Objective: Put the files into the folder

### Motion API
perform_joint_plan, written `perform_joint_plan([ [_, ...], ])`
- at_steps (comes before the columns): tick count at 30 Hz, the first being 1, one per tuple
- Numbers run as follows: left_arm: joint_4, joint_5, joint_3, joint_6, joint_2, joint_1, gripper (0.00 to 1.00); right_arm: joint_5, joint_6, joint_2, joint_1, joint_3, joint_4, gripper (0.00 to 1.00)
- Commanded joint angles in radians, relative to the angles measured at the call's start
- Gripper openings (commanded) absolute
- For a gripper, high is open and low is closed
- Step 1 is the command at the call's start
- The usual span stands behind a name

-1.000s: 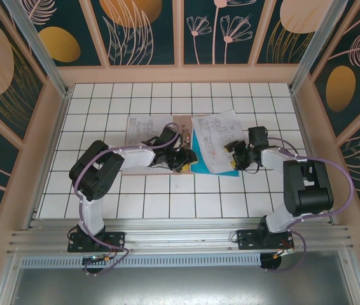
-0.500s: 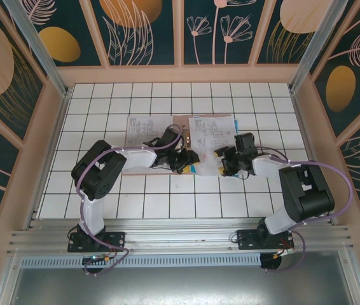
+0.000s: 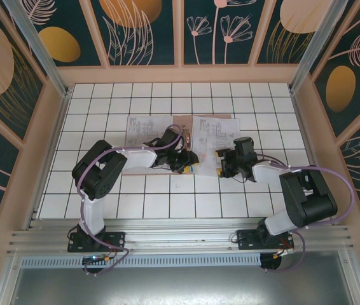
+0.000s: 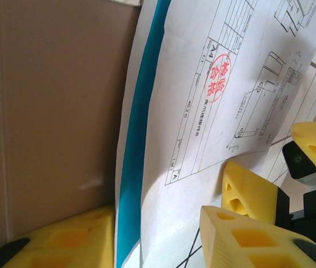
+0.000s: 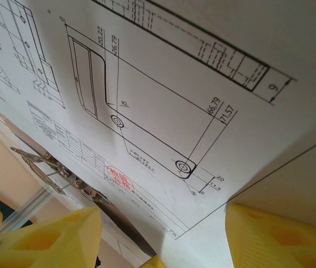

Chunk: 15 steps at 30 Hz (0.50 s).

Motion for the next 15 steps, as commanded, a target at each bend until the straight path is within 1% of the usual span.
perform_joint_plan([
  [1,0.013,0.011,0.008,-0.008,0.019,-0.013,0.42,0.025,0.043,0.028,0.01,0.004,0.018,0.61],
  [5,0.013,0.008,0.008,-0.008,0.02,-0.014,0.4,0.025,0.037,0.036,0.017,0.021,0.012,0.61],
  [8,0.012,0.004,0.006,-0.009,0.019,-0.014,0.35,0.021,0.024,0.036,0.019,0.027,-0.002,0.61],
  [10,0.007,-0.001,0.006,-0.01,0.018,-0.014,0.28,0.017,0.018,0.035,0.019,0.027,-0.012,0.61],
  [13,0.005,-0.008,0.003,-0.013,0.014,-0.014,0.1,0.028,-0.004,0.011,0.019,0.038,-0.037,0.62],
  [15,0.005,-0.007,0.002,-0.018,0.009,-0.014,0.0,0.055,-0.054,-0.013,0.015,0.076,-0.079,0.64],
])
